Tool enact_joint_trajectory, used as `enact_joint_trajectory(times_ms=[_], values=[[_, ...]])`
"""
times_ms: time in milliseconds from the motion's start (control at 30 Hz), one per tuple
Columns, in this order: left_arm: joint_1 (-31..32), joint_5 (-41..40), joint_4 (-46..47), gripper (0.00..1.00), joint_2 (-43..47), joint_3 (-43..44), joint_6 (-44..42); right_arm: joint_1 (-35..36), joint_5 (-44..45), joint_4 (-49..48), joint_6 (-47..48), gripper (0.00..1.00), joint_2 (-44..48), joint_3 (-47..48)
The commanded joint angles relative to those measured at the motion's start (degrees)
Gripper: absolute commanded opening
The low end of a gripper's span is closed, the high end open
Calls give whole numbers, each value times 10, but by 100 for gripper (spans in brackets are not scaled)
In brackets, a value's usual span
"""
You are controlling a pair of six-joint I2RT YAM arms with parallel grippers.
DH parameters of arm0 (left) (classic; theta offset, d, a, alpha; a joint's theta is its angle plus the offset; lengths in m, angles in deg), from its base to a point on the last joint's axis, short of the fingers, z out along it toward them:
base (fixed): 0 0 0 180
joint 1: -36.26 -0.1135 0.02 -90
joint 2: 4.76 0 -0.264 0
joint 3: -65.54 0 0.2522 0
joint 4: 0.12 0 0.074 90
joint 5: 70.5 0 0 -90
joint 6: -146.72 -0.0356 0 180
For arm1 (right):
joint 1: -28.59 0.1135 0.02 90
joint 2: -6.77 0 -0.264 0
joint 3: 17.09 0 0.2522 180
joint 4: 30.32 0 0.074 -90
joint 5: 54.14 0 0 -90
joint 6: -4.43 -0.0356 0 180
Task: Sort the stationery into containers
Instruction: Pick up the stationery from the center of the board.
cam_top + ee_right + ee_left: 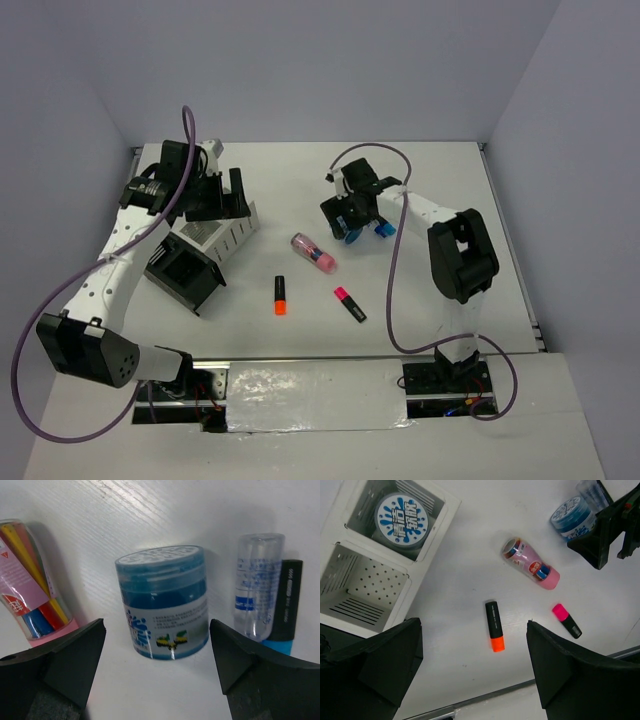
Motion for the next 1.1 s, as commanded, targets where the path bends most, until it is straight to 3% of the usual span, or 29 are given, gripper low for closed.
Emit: enact_joint_trajectory(times_ms=[0,133,200,267,400,433,533,633,800,967,1067], values=[[0,13,5,99,13,7,-15,22,0,-16,18,91,-16,19],[-1,12,-1,99,6,19,-20,24,22,-36,17,86,-28,2],[-1,16,-3,99,3,23,-22,25,34,-31,15,79,-41,11],[-1,15,-5,99,3,24,-22,27,51,-28,8,54,-44,19],[-1,18,-1,99,5,21,-22,29,95,-59,-3,37,-13,-4],[-1,19,2,99,6,20,-20,30,94,-61,-2,23,-10,-8],[-1,42,6,99,8,19,-13,31,92,-60,-13,6,14,-9],[0,84,28,99,14,22,6,30,73,-67,-37,0,75,-11],[0,154,85,99,5,49,66,33,24,-67,-60,0,202,-11],[0,304,215,99,9,31,192,36,-209,-104,-100,0,316,-55],[5,362,324,99,19,11,265,46,-249,-122,-129,0,358,-74]])
